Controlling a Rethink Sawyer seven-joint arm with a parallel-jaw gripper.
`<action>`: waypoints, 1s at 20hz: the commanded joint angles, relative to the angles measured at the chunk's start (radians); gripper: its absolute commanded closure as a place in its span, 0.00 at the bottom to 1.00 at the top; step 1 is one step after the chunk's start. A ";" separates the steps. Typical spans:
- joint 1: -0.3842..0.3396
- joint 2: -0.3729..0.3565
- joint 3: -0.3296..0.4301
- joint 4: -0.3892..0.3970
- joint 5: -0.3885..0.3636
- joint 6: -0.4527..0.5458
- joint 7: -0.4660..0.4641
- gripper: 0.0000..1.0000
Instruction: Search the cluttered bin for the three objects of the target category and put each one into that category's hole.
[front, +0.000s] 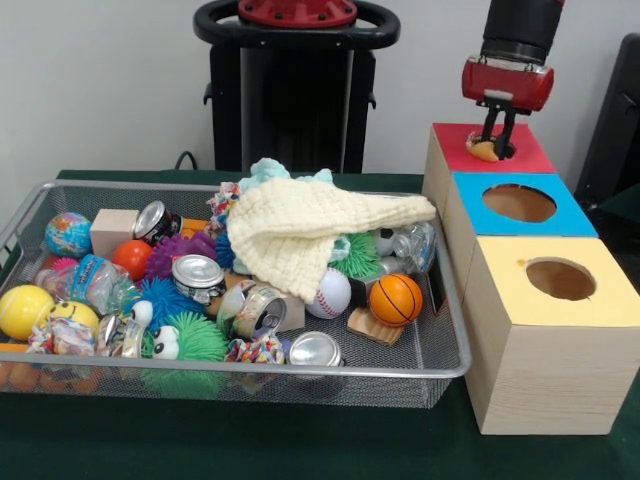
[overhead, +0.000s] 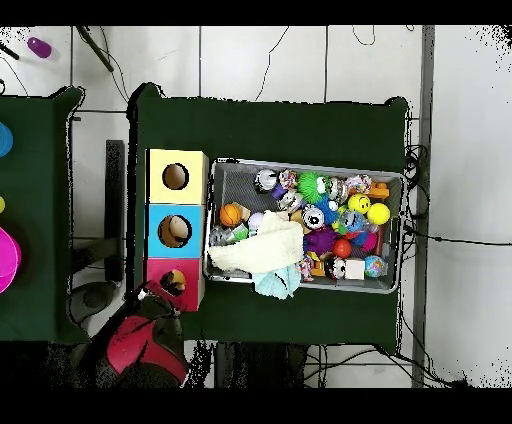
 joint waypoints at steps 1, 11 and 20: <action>-0.039 -0.036 0.102 -0.088 -0.083 0.502 -0.265 0.00; -0.087 0.104 0.218 0.032 -0.097 0.236 -0.084 0.00; -0.067 0.222 0.207 0.034 -0.100 0.044 -0.016 0.00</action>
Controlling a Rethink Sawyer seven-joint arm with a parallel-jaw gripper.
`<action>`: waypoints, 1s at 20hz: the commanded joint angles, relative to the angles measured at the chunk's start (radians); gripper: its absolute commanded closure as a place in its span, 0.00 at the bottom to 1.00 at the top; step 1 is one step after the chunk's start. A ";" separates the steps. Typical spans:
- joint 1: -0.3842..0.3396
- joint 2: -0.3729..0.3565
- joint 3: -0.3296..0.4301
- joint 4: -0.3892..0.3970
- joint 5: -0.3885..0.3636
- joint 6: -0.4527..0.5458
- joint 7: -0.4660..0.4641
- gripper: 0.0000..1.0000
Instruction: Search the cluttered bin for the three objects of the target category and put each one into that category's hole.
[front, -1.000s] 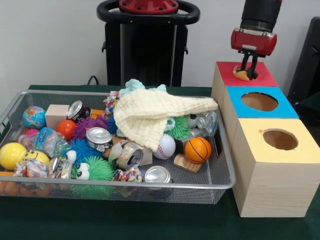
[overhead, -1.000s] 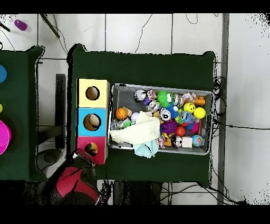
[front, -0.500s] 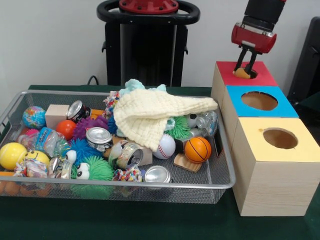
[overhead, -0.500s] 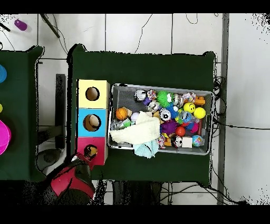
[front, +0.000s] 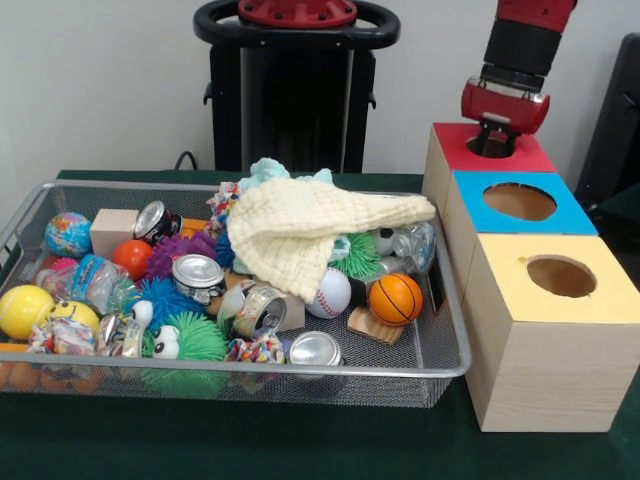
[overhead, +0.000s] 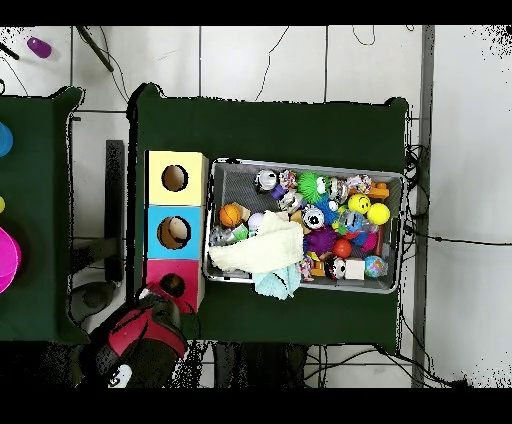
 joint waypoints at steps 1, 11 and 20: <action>-0.015 0.164 0.117 0.068 -0.058 -0.014 -0.017 0.00; -0.002 0.139 0.101 0.069 -0.053 0.015 -0.030 0.00; 0.022 0.140 0.064 0.041 -0.051 0.042 -0.039 0.00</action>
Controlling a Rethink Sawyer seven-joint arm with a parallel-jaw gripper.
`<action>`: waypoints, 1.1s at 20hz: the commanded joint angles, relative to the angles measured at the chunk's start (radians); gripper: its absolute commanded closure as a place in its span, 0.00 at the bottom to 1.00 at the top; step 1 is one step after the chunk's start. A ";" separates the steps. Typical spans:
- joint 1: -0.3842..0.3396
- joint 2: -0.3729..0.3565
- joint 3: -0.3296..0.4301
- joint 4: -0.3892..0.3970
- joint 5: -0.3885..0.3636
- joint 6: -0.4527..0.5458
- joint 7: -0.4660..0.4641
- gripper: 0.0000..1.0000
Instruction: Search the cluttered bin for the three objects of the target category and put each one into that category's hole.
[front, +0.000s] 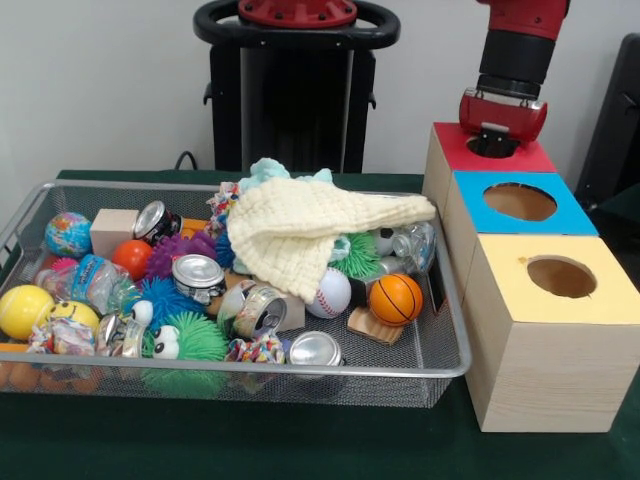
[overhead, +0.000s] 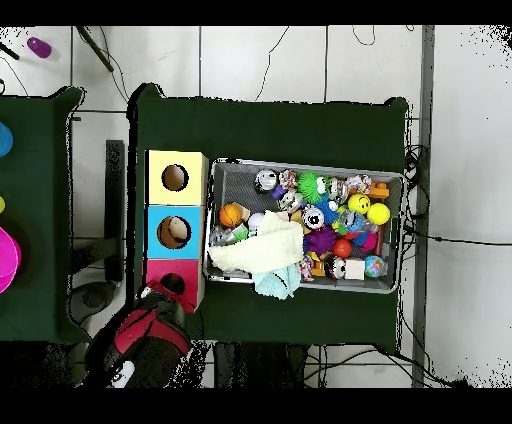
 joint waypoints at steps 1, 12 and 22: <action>0.009 0.107 0.082 0.038 -0.040 0.132 -0.042 0.00; 0.003 0.118 0.079 0.016 -0.041 0.156 -0.055 0.00; 0.004 0.120 0.076 0.019 -0.032 0.154 -0.042 1.00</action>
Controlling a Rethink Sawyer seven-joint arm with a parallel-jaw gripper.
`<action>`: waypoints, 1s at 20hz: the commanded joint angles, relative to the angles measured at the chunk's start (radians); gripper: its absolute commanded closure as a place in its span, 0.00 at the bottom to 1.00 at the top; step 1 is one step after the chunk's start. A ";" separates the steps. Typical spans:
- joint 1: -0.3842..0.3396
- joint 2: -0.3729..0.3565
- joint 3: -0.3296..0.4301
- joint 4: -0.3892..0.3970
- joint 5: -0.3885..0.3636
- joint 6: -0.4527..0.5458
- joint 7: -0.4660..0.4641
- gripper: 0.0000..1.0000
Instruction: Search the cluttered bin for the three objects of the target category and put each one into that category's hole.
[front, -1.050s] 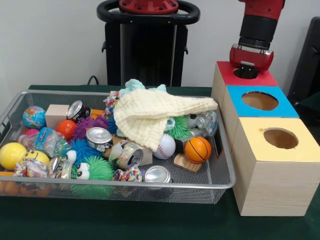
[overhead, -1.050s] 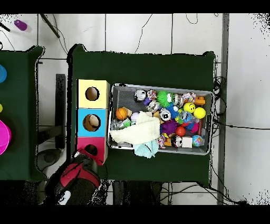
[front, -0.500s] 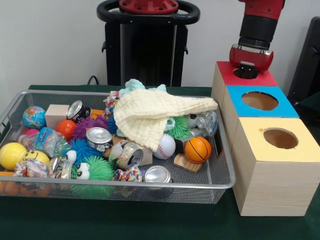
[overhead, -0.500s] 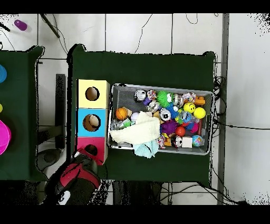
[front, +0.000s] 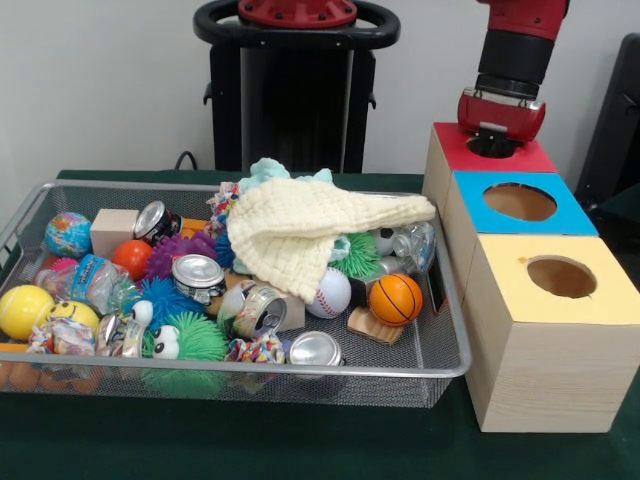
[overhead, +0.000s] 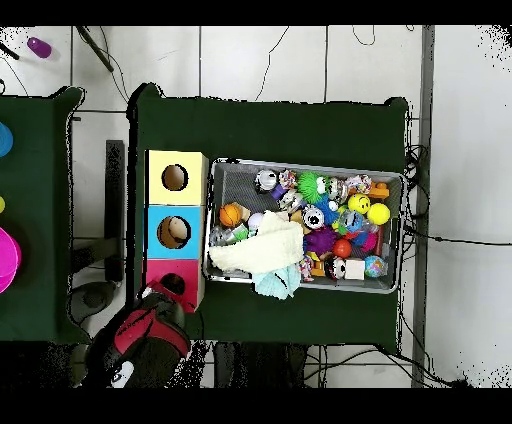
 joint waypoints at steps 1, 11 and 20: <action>0.004 0.121 0.077 0.017 -0.037 0.142 -0.045 1.00; 0.032 0.121 0.042 -0.007 -0.048 0.153 -0.064 1.00; -0.153 -0.107 0.191 -0.026 -0.042 0.457 -0.225 1.00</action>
